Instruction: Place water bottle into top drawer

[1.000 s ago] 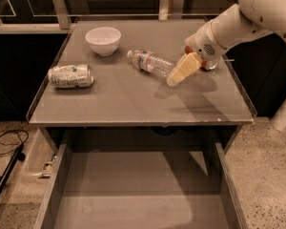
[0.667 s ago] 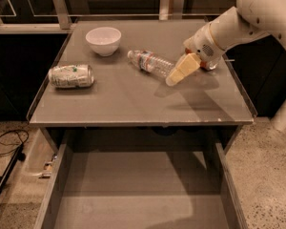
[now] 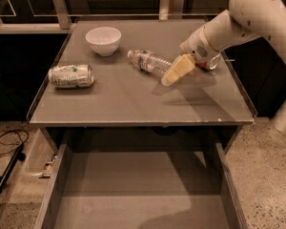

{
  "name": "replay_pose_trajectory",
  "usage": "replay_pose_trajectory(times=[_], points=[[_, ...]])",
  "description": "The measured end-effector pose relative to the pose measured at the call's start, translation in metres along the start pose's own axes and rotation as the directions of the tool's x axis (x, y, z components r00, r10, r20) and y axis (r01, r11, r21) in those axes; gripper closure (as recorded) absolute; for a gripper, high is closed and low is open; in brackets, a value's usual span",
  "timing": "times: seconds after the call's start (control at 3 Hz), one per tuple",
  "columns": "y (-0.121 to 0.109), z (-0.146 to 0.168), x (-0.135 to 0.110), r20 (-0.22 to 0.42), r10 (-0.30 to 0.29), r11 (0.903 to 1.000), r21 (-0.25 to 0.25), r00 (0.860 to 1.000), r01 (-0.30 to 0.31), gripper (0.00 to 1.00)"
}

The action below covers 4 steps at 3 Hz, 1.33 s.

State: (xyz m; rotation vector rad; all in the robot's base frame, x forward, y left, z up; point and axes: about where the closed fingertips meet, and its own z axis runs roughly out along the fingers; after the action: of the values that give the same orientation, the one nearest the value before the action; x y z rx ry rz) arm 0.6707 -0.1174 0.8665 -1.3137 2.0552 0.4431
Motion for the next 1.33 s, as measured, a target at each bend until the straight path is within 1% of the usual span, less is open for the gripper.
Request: replay_pose_trajectory(times=[0.33, 0.67, 1.0, 1.33], points=[[0.0292, 0.0429, -0.0211, -0.047, -0.059, 0.9966, -0.061, 0.997, 0.056, 0.0], [0.0294, 0.0433, -0.0212, -0.047, -0.059, 0.9965, -0.062, 0.997, 0.056, 0.0], [0.0294, 0.0433, -0.0212, -0.047, -0.059, 0.9965, -0.062, 0.997, 0.056, 0.19], [0.0294, 0.0433, -0.0212, -0.047, -0.059, 0.9965, -0.062, 0.997, 0.056, 0.43]])
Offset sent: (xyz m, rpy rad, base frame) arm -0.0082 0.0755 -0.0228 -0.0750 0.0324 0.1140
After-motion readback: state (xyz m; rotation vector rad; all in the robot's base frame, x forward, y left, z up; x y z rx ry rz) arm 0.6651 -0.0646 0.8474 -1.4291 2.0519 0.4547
